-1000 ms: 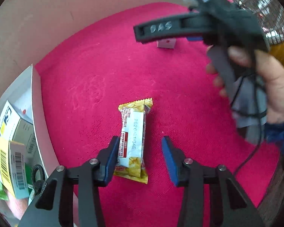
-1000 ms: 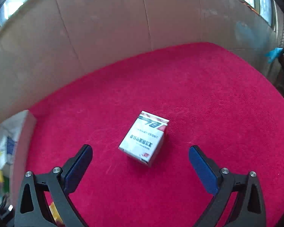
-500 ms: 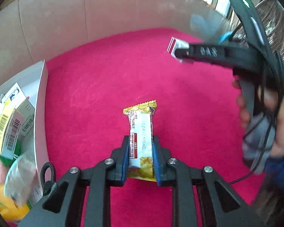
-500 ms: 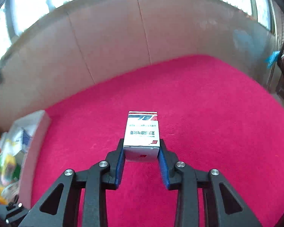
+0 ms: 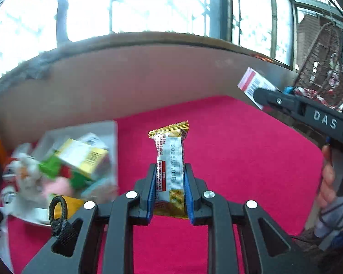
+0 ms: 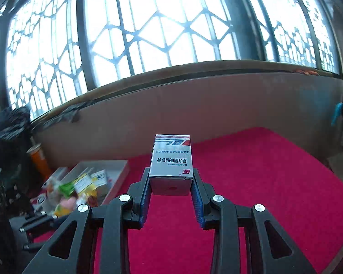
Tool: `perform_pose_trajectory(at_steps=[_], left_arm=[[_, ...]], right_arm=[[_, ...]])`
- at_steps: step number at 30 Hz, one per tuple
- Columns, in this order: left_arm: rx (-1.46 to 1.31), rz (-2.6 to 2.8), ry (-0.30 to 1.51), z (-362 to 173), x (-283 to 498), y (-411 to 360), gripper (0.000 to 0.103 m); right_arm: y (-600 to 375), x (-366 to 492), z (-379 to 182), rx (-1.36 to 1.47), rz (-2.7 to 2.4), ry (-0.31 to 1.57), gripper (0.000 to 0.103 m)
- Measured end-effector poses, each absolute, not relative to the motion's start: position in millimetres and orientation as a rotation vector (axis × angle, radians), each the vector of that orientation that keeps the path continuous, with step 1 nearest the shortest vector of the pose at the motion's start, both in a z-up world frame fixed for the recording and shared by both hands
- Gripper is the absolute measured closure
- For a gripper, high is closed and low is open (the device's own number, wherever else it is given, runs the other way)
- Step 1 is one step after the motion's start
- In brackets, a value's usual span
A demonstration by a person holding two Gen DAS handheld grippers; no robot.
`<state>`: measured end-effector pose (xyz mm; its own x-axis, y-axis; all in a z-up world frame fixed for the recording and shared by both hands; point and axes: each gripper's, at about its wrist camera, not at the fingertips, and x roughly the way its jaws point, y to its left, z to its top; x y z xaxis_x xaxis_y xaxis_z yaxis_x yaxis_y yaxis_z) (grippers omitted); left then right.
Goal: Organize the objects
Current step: 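Lift and carry the gold snack bar to the tray while the right tool carries the small box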
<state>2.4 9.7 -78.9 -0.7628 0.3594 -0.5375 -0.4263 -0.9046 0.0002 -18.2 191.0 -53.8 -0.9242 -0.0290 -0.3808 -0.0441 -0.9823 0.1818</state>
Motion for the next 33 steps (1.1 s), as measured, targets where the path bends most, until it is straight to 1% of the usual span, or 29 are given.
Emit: perform_pose_trajectory(at_steps=[2, 5, 7, 10, 13, 15, 20, 23, 26, 30, 32, 33], left_arm=[[-0.720, 2.655, 0.126, -62, 16, -6, 0.082], [-0.677, 2.736, 0.065, -52, 27, -28, 0.082], [-0.702, 2.763, 0.012, -61, 22, -39, 0.082], [-0.709, 2.832, -0.018, -67, 29, -63, 0.082], [-0.691, 2.925, -0.123, -68, 40, -108, 0.082], [-0.681, 2.992, -0.193, -71, 52, -134, 0.082], [-0.711, 3.108, -0.377, -85, 59, -195, 0.082], [-0.664, 3.166, -0.473, -76, 69, -224, 0.082], [-0.584, 3.261, -0.499, -65, 86, -241, 0.082], [-0.584, 3.308, -0.544, -68, 95, -248, 0.082], [-0.568, 3.320, -0.507, -63, 92, -243, 0.082], [-0.558, 3.322, -0.477, -58, 88, -238, 0.082]], right_arm=[[179, -19, -47, -0.589, 3.090, 0.288, 0.068], [153, -12, -42, -0.518, 3.134, 0.223, 0.068], [130, -19, -51, -0.575, 3.165, 0.190, 0.068], [101, -28, -52, -0.657, 3.213, 0.119, 0.068], [68, -36, -41, -0.673, 3.286, 0.069, 0.068], [43, -33, -39, -0.645, 3.338, 0.000, 0.068], [-13, -30, -61, -0.743, 3.416, -0.176, 0.068], [-30, -23, -47, -0.682, 3.472, -0.219, 0.068], [-48, -16, -38, -0.635, 3.536, -0.248, 0.068], [-63, -9, -61, -0.716, 3.572, -0.317, 0.068], [-54, -11, -59, -0.727, 3.560, -0.276, 0.068], [-44, -9, -54, -0.686, 3.549, -0.246, 0.068]])
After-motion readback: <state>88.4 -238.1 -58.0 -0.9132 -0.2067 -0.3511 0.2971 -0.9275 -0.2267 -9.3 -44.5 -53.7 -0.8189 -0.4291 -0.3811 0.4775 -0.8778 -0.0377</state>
